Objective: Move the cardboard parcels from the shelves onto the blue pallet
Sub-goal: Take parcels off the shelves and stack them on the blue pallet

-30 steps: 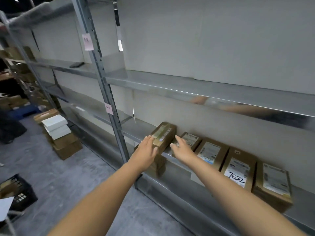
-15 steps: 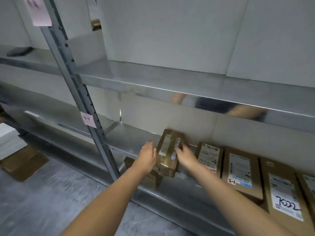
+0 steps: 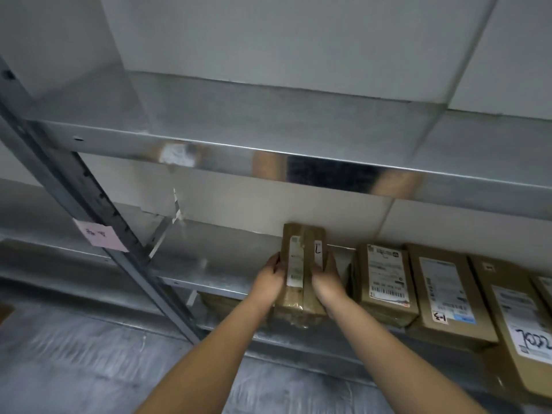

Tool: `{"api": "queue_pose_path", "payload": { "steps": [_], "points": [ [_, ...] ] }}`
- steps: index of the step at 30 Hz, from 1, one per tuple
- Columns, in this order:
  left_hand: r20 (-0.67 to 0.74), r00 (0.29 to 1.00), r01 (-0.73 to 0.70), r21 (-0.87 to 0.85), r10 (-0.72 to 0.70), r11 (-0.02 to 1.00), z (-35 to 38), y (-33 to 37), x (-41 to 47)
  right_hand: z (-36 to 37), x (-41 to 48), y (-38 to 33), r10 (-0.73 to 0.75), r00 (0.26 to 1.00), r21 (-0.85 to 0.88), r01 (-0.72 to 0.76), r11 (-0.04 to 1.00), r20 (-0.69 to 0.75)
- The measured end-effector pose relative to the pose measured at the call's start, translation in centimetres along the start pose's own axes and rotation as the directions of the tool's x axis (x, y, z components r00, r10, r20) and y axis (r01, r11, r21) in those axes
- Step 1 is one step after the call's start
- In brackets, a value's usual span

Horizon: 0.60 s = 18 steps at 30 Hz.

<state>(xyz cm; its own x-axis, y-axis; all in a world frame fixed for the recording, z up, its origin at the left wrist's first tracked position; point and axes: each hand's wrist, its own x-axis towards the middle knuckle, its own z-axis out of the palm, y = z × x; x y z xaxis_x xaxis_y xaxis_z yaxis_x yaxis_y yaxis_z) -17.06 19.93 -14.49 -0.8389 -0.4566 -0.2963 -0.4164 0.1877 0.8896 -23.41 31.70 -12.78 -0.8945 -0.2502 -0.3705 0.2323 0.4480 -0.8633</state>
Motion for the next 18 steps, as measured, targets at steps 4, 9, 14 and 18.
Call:
{"api": "queue_pose_path", "payload": {
  "steps": [4, 9, 14, 18],
  "points": [
    [-0.030, 1.000, 0.000, -0.087, -0.003, 0.996, 1.0, -0.3, -0.4, 0.0, -0.7, 1.1, 0.004, 1.000, 0.078, -0.006, 0.997, 0.025],
    [-0.056, 0.997, 0.040, -0.260, -0.057, 0.965, 1.2, -0.1, -2.2, -0.3, -1.7, 0.7, -0.003, 0.997, 0.133, -0.008, 0.991, 0.079],
    [-0.109, 0.989, 0.061, -0.344, -0.104, 0.937, 1.0, 0.1, -5.6, -0.9, -4.6, -0.1, -0.046, 0.992, 0.142, 0.029, 0.989, 0.118],
    [-0.122, 0.991, -0.001, -0.356, -0.046, 0.934, 1.7, 2.2, -9.1, -3.3, -7.8, -0.2, -0.061, 0.990, 0.192, 0.037, 0.981, 0.124]
  ]
}}
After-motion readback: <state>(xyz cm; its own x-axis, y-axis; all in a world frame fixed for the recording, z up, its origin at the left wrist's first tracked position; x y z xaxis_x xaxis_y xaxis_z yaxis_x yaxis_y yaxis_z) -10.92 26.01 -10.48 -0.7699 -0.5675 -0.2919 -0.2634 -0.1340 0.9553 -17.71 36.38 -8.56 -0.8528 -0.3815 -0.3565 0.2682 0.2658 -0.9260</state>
